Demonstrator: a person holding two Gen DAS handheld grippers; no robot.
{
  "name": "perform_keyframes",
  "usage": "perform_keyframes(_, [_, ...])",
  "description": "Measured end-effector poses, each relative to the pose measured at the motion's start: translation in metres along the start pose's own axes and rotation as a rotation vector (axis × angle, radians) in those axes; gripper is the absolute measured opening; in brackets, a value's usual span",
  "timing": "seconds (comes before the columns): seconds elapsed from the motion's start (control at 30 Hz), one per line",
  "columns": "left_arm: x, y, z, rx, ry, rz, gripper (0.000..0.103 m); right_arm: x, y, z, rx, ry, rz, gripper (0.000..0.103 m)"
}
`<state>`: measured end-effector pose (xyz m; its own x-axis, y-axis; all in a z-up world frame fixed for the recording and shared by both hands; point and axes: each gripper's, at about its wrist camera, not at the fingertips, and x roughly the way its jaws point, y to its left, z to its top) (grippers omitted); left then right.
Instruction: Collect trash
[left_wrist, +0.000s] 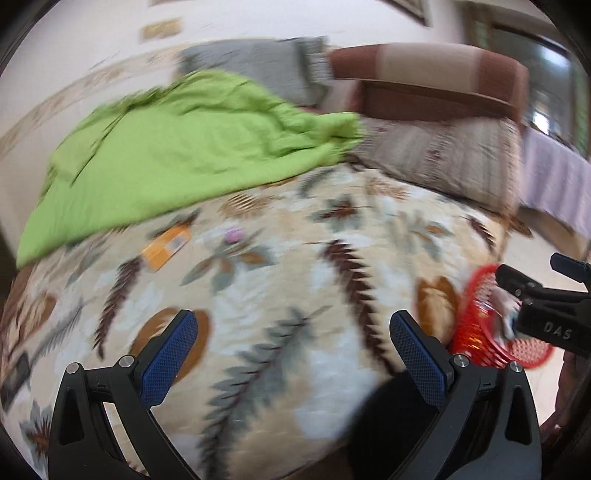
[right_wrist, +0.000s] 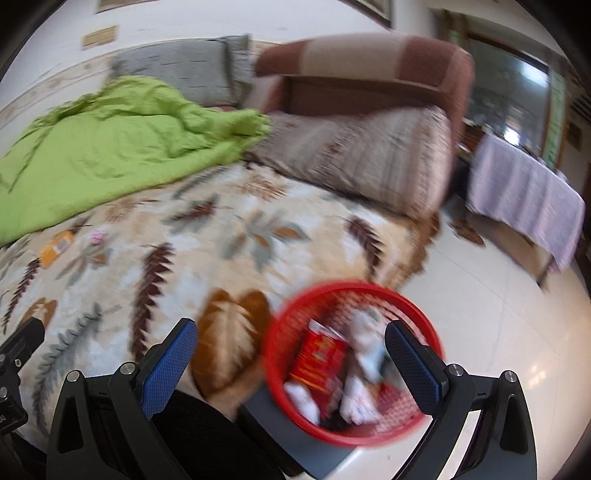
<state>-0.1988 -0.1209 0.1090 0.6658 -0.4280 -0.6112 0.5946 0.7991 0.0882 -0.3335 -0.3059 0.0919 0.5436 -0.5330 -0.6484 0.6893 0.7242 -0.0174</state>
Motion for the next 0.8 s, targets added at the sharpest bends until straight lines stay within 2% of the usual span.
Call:
perform_keyframes(0.1, [0.014, 0.049, -0.005, -0.133, 0.048, 0.086, 0.103, 0.008, 0.040, 0.023, -0.094, -0.018, 0.082, 0.103])
perform_keyframes(0.27, [0.049, 0.128, -0.021, -0.276, 0.160, 0.241, 0.103, 0.038, 0.122, 0.043, -0.230, -0.028, 0.201, 0.103])
perform_keyframes(0.37, [0.069, 0.161, -0.034, -0.349, 0.227, 0.280, 0.103, 0.068, 0.170, 0.047, -0.288, 0.047, 0.246, 0.103])
perform_keyframes(0.6, [0.125, 0.176, -0.039, -0.387, 0.307, 0.273, 0.103, 0.160, 0.258, 0.038, -0.328, 0.203, 0.285, 0.102])
perform_keyframes(0.7, [0.139, 0.181, -0.037, -0.361, 0.287, 0.291, 0.103, 0.188, 0.270, 0.035, -0.313, 0.238, 0.249, 0.102])
perform_keyframes(0.8, [0.150, 0.186, -0.034, -0.370, 0.283, 0.327, 0.103, 0.196, 0.268, 0.033, -0.283, 0.234, 0.255, 0.103])
